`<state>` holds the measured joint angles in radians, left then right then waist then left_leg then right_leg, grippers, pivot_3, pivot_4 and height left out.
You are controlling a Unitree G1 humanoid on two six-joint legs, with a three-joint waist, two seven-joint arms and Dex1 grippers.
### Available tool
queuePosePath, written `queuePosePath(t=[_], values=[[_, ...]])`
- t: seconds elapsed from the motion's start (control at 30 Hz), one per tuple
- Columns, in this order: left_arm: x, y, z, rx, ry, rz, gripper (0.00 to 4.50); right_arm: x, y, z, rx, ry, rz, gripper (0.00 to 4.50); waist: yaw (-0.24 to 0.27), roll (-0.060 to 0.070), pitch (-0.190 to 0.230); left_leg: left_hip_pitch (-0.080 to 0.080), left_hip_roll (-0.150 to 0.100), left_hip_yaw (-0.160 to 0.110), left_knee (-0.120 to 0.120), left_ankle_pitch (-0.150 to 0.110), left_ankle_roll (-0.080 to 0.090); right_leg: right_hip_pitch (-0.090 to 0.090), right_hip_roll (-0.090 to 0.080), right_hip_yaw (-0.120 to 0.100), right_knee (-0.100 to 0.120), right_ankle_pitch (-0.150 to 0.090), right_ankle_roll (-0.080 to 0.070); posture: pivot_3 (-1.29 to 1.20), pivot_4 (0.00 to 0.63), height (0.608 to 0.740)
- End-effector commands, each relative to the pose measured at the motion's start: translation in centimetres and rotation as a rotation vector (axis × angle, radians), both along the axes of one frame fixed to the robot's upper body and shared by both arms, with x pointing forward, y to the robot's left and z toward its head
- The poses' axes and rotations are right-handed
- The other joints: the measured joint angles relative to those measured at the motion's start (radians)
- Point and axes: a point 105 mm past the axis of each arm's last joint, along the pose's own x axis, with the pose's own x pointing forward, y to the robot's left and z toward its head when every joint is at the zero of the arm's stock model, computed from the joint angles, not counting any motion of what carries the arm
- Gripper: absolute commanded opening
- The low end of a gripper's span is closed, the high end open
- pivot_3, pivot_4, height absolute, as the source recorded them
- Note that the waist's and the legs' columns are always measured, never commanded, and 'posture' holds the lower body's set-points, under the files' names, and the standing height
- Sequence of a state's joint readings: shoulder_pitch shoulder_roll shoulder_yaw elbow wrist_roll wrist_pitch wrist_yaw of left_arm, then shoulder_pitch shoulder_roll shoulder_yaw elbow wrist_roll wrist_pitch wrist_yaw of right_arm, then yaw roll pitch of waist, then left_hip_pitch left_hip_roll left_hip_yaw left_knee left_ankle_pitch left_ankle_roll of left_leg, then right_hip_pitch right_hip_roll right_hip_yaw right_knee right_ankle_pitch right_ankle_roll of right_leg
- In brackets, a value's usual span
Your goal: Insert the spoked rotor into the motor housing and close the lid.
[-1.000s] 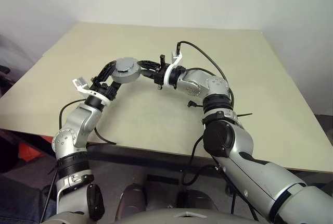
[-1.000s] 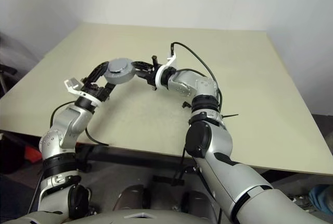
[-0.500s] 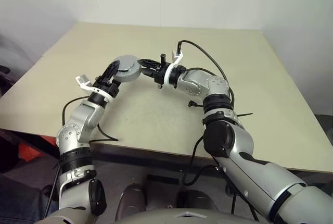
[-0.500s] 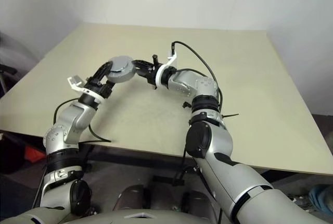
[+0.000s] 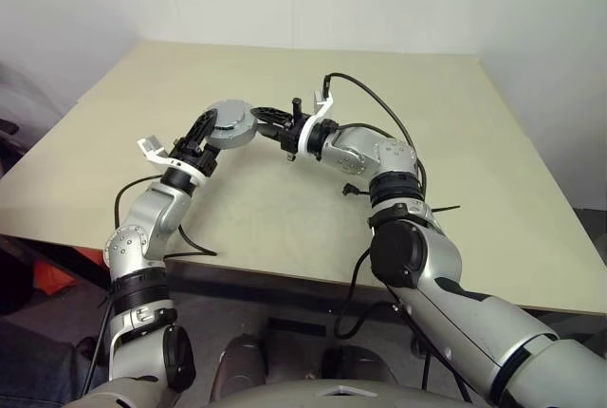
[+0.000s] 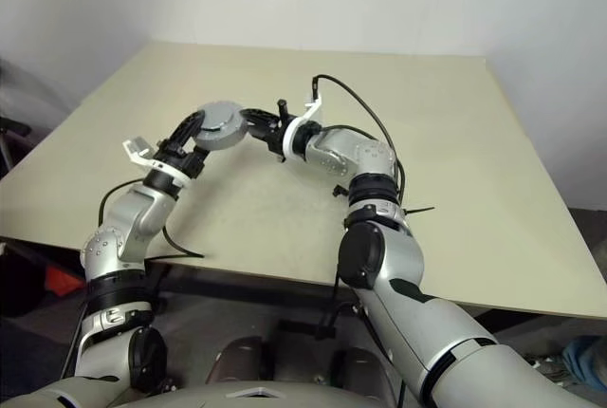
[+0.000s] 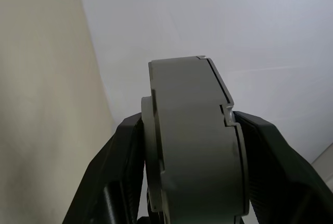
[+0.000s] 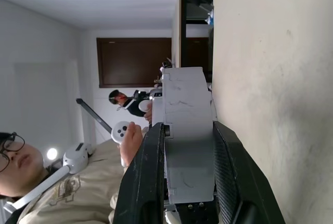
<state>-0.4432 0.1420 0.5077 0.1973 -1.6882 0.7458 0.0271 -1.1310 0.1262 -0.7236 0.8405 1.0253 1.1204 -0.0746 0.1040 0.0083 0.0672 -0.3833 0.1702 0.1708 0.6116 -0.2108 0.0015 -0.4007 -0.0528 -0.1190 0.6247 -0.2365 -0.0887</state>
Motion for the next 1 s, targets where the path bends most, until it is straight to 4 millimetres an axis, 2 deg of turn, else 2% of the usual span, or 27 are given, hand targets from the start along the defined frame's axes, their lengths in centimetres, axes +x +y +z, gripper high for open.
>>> queuePosePath(t=[0.03,0.6,0.83,1.0], values=[[0.1,1.2,1.5,0.054,-0.065,0.073,2.23,0.2,-0.1,2.1,0.033,-0.07,-0.009,1.06,0.0,0.0,0.0,0.0,0.0,0.0,0.0,0.0,0.0,0.0,0.0,0.0,0.0,0.0,0.0,0.0,0.0,0.74],[0.2,1.0,1.3,0.052,-0.071,0.08,2.23,0.0,-0.1,2.2,0.013,-0.13,-0.013,1.06,0.001,0.0,0.0,0.0,0.0,0.0,0.0,0.0,0.0,0.0,0.0,0.0,0.0,0.0,0.0,0.0,0.0,0.74],[0.2,1.2,1.3,0.039,-0.068,0.091,2.23,0.6,-0.3,2.4,-0.05,-0.205,-0.076,3.41,0.0,0.0,0.0,0.0,0.0,0.0,0.0,0.0,0.0,0.0,0.0,0.0,0.0,0.0,0.0,0.0,0.0,0.74],[0.2,1.9,1.1,0.028,-0.062,0.128,2.23,1.3,-0.9,2.2,-0.061,-0.211,-0.132,3.41,0.0,0.0,0.0,0.0,0.0,0.0,0.0,0.0,0.0,0.0,0.0,0.0,0.0,0.0,0.001,0.0,0.0,0.74]])
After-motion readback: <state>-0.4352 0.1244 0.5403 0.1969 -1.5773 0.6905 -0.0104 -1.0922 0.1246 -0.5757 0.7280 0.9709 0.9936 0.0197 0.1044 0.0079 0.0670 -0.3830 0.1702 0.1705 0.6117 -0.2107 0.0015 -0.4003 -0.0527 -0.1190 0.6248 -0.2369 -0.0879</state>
